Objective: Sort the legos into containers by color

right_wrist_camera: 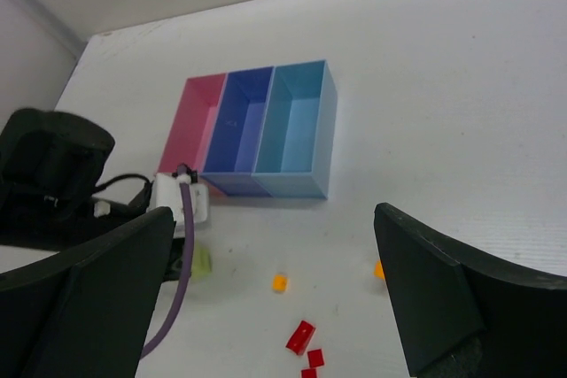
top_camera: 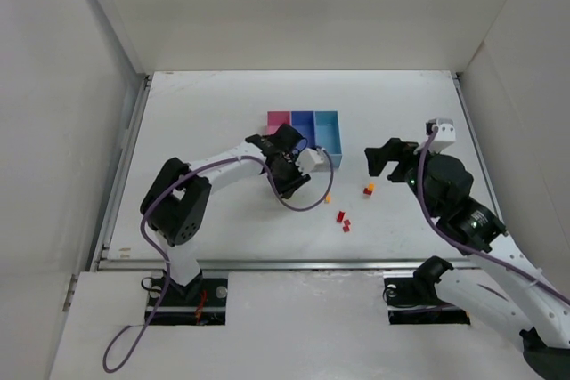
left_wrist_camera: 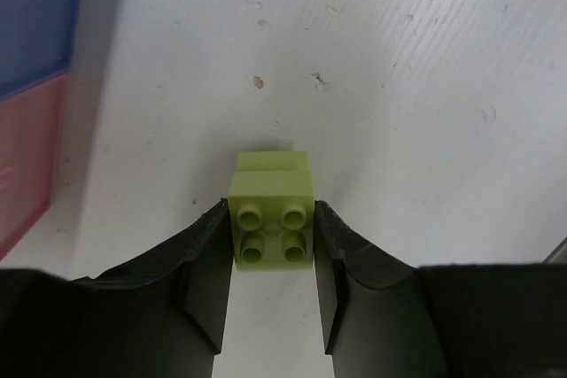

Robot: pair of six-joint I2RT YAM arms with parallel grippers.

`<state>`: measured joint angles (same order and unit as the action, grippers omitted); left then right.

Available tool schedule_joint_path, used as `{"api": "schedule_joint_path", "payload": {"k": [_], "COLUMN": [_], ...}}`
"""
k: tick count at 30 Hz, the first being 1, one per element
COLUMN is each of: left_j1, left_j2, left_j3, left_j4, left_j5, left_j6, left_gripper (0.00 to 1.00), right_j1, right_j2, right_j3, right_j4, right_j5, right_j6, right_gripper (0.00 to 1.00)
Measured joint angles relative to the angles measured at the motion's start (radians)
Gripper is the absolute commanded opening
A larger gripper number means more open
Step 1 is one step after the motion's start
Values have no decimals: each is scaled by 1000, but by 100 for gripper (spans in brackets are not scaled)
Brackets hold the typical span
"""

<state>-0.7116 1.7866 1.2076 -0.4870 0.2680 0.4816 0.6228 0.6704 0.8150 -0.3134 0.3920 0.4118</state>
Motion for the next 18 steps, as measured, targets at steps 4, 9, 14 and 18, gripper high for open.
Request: {"api": "schedule_joint_path", "payload": {"k": [4,9,14,18], "left_j1": [39,129,259,339], "left_j2": [-4,-61,-157,-189], "left_j3": [105,315,440,423], "left_j4": [-77,-119,-58,56], "left_j5": [56,220,494,695], "left_j6": [-23,-66,-171,-303], "left_gripper": [0,0,0,0], "right_j1": [0,0,-47,-213], "right_j2": [47,236,367,392], "right_j3": [0,49,135,149], "right_j4": [11,23,80,256], "right_j5": [-102,-354,-608,-830], "right_j6": [-37,-124,-181,-169], "right_gripper": [100,100,100,100]}}
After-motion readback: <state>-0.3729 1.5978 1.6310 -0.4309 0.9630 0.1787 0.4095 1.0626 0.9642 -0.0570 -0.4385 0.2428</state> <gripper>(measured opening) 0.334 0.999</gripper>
